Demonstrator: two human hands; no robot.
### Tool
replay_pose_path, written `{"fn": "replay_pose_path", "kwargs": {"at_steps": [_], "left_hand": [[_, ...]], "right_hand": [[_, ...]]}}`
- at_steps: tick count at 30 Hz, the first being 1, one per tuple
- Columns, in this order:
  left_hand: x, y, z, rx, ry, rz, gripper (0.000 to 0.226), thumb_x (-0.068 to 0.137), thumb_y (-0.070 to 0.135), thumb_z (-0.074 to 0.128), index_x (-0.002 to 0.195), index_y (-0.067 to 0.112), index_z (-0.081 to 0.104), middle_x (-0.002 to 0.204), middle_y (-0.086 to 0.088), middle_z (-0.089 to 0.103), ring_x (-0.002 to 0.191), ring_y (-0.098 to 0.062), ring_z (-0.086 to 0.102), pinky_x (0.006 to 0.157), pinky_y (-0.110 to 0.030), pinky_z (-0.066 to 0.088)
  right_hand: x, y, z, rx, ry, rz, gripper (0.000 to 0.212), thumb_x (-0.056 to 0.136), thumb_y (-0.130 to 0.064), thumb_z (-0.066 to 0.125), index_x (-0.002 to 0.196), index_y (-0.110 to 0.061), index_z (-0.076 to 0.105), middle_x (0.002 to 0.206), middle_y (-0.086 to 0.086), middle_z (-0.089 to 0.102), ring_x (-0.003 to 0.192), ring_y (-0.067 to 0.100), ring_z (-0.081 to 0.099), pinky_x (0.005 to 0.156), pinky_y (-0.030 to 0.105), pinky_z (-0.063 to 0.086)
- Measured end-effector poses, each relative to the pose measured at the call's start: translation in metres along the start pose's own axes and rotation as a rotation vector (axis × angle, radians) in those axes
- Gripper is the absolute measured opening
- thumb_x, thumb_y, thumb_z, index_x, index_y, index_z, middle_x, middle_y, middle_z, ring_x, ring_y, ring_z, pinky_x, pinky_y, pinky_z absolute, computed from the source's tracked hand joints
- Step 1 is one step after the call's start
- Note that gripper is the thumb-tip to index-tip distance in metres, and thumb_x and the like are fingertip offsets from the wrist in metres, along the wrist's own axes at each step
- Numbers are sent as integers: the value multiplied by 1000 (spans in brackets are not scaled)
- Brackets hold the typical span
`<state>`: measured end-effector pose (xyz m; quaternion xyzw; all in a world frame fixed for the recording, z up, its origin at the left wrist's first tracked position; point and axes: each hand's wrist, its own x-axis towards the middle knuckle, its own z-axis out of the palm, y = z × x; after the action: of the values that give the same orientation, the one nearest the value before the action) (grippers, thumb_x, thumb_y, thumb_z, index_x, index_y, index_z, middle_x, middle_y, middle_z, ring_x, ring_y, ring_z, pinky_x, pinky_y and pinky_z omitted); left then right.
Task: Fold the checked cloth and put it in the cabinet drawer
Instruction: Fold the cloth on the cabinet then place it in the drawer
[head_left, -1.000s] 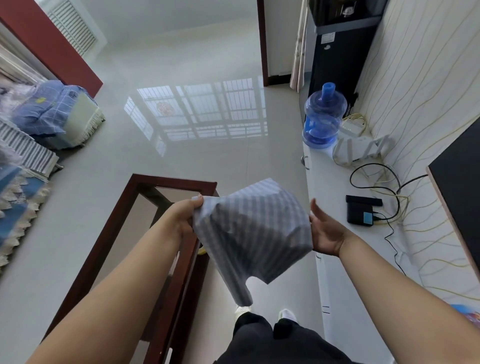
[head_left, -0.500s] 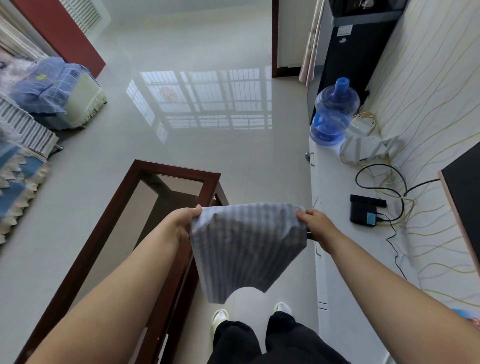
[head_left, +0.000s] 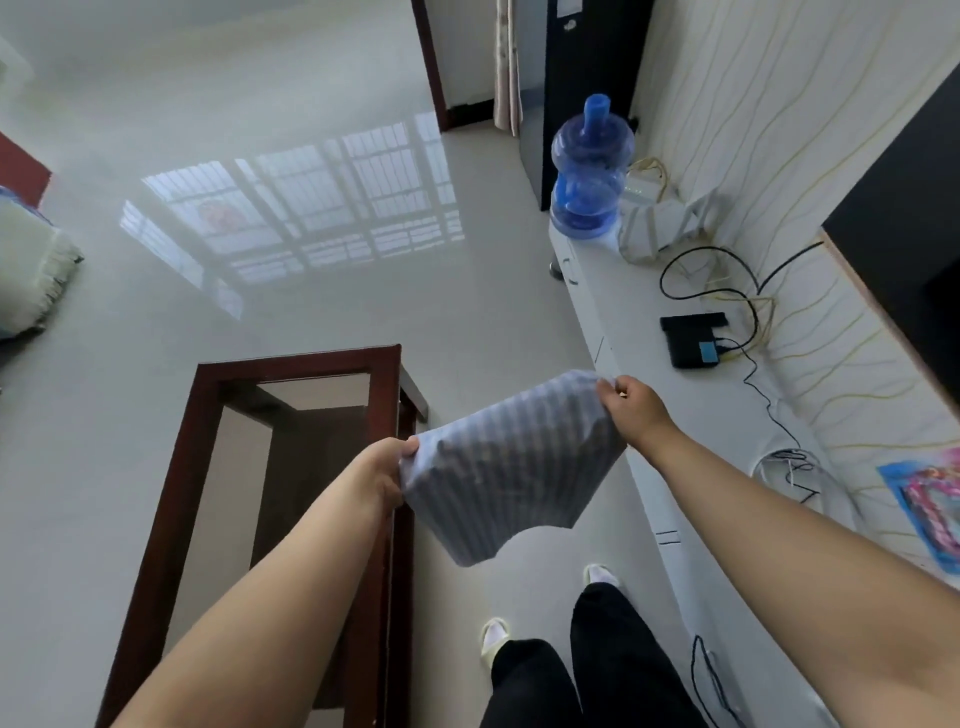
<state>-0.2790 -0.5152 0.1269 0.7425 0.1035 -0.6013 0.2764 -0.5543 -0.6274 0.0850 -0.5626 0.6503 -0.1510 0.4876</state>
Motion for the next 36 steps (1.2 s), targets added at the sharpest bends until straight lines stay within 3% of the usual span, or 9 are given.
{"fn": "replay_pose_path", "kwargs": {"at_steps": [7,11,14,17,23,26,29,33,36], "left_hand": [[26,3,48,-25,-34,39,23,100,23,45,101,8,62,128,-9,60,119,-26,56,92,-35,44],[45,14,89,-149,-52,152,20,98,20,48,105,8,63,116,-6,65,103,-26,64,96,-36,49],[42,32,122,-244,-74,294,26,96,17,50,113,0,62,116,-12,66,107,-27,64,86,-38,53],[17,56,155,-283,-76,471,16,95,18,53,97,4,62,102,-13,66,89,-25,64,71,-34,52],[-46,60,222,-368,-146,863,12,92,12,57,85,10,67,91,-8,68,86,-23,64,77,-32,53],[-37,22,251,-375,-254,885,16,94,8,52,89,14,66,90,-5,69,82,-19,66,74,-32,53],[12,-35,275,-261,-261,720,13,94,8,51,89,13,62,84,-4,66,73,-17,62,61,-26,50],[110,-123,307,113,-281,424,7,91,12,55,85,15,59,83,-6,60,71,-13,55,65,-21,41],[189,-188,327,351,-350,250,25,93,38,56,108,18,58,108,-3,64,97,-16,60,77,-27,41]], "right_hand": [[30,19,-20,140,61,100,29,96,-34,49,75,-13,49,72,2,45,78,20,44,62,30,36],[65,24,-49,228,56,83,25,92,-24,57,109,-5,62,102,8,61,92,19,53,85,36,47],[88,14,-79,312,127,-4,30,92,-22,58,118,-8,58,104,5,62,94,20,57,81,31,47],[103,-7,-120,379,201,-144,29,92,-23,58,118,-8,58,102,3,62,95,20,60,83,32,49],[100,-33,-216,295,393,-434,23,94,-25,52,113,-12,57,98,1,59,88,13,55,77,26,46],[94,-5,-243,151,419,-467,18,94,-24,52,108,-13,55,87,-1,56,78,12,50,70,26,42],[94,60,-242,-114,396,-331,26,96,-24,48,117,-11,50,106,10,61,95,27,57,81,35,42],[96,187,-210,-442,376,108,40,97,-26,43,134,-14,32,132,20,51,114,40,53,88,43,42],[104,284,-172,-641,318,469,43,96,-21,39,136,-13,28,133,25,47,120,40,48,95,46,40]]}}
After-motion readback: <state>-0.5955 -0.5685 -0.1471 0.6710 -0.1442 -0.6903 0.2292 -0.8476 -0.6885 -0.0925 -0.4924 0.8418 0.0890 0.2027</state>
